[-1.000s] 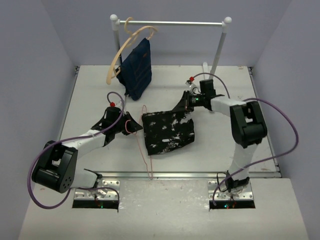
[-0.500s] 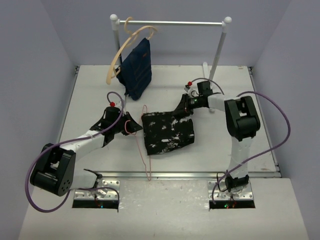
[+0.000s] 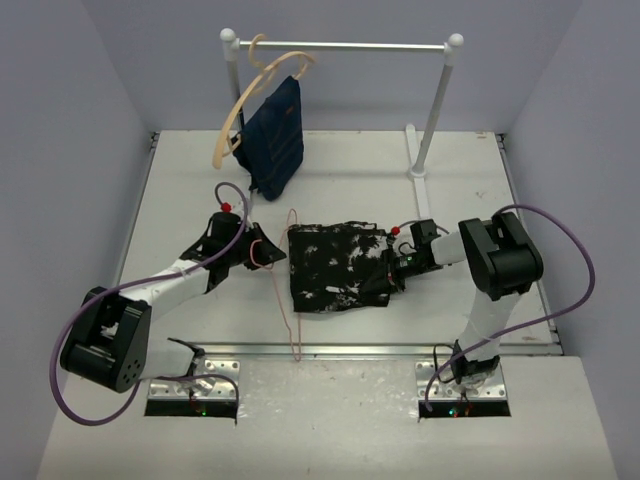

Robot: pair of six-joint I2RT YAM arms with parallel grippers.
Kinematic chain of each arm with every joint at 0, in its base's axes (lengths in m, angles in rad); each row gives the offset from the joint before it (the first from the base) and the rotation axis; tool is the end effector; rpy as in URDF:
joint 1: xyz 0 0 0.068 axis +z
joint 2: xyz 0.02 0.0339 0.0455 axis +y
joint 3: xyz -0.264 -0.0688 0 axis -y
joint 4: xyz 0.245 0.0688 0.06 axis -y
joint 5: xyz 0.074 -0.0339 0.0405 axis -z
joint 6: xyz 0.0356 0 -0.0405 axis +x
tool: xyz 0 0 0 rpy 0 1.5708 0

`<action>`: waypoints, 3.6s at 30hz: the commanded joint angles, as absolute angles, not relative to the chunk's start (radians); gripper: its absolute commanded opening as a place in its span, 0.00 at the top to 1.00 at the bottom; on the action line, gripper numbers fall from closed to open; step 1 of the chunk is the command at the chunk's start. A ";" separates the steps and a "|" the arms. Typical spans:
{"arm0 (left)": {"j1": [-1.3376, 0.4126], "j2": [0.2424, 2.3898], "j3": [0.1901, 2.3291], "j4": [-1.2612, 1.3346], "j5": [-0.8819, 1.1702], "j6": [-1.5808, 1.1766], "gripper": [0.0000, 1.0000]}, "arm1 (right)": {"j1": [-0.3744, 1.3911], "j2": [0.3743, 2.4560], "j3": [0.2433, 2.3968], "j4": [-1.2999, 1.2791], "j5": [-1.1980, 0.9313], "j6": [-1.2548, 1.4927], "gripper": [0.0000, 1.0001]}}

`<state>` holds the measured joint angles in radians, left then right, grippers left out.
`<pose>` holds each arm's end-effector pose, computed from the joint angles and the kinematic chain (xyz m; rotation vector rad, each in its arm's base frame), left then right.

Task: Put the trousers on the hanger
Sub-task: Place the trousers on the hanger, then place the hanger at the clothesline.

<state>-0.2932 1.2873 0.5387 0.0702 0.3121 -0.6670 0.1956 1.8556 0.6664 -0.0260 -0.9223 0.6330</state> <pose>0.2366 -0.0829 0.1765 -0.2629 2.3418 -0.8471 0.2636 0.0812 0.0723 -0.3524 -2.7031 -1.4314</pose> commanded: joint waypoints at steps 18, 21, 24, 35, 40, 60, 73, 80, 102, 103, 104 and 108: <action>-0.371 1.183 0.934 -0.124 0.461 -0.784 1.00 | 0.273 1.252 1.058 -0.518 -0.618 0.423 0.19; -0.397 1.228 1.064 -0.150 0.474 -0.847 1.00 | 0.338 1.219 1.070 -0.557 -0.583 0.412 0.18; -0.424 1.267 1.156 -0.167 0.464 -0.914 1.00 | 0.343 1.177 1.066 -0.553 -0.602 0.433 0.19; -0.561 1.441 1.467 -0.264 0.259 -1.148 1.00 | 0.371 0.985 0.982 -0.428 -0.665 0.532 0.17; -0.568 1.540 1.484 -0.353 0.307 -1.200 1.00 | 0.393 1.006 0.876 -0.240 -0.769 0.651 0.18; -0.533 1.553 1.421 -0.236 0.336 -1.435 1.00 | 0.549 1.280 0.779 0.335 -0.805 0.984 0.45; -0.409 1.499 1.333 -0.094 0.413 -1.469 0.99 | 0.545 1.319 0.873 0.403 -0.876 1.100 1.00; -0.354 1.522 1.333 0.012 0.546 -1.441 0.45 | 0.494 1.379 1.107 0.219 -0.845 1.010 1.00; -0.220 1.232 1.121 -0.139 0.737 -0.915 0.32 | 0.294 1.677 1.673 -0.158 -1.002 0.897 1.00; -0.221 1.196 1.087 -0.153 0.742 -0.883 0.32 | 0.287 1.697 1.697 -0.164 -1.002 0.899 1.00; -0.221 1.165 1.055 -0.153 0.743 -0.870 0.32 | 0.286 1.709 1.712 -0.164 -1.002 0.899 1.00; -0.226 1.014 0.931 -0.169 0.750 -0.787 0.25 | 0.255 1.803 1.839 -0.179 -1.026 0.917 1.00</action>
